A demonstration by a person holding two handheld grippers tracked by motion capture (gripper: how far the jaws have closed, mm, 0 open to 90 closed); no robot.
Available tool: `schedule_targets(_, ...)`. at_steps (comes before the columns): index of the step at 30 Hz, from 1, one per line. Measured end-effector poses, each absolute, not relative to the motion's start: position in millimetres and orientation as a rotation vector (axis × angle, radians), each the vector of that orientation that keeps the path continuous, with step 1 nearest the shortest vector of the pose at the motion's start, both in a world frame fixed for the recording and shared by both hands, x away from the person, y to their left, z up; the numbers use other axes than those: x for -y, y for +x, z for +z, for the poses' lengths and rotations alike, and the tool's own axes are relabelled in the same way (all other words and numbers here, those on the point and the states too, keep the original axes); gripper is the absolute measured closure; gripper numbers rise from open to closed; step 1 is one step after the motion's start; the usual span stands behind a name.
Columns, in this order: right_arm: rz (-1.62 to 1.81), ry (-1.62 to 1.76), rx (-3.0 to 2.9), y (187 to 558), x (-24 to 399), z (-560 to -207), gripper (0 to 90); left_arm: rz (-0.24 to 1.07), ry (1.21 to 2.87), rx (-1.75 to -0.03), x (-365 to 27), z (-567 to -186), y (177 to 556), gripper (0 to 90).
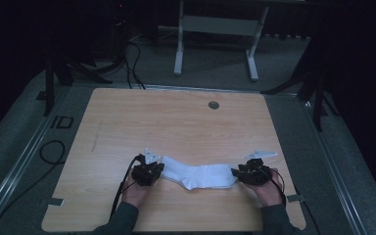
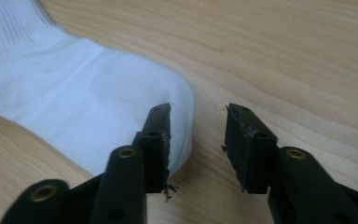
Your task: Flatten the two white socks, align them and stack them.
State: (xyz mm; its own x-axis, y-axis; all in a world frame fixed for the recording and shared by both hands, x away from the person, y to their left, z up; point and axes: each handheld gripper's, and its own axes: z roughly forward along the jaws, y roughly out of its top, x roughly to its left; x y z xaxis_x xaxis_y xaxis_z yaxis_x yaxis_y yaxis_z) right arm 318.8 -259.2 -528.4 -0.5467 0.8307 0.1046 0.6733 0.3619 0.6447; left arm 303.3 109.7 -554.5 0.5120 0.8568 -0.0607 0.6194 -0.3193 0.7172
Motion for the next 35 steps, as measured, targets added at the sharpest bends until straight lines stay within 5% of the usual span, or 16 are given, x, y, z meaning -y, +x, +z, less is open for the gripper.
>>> schedule_targets(22, 1.036, 1.375, -2.311, 318.6, 271.8, -524.1, 52.7, 0.372, 1.987, -1.157, -122.7, -540.8, 293.8, 72.9)
schedule_targets(35, 1.03, 1.387, -2.314, 319.1, 277.7, -526.6, 51.8, 0.4, 1.957, -1.176, -132.7, -537.3, 295.4, 72.4)
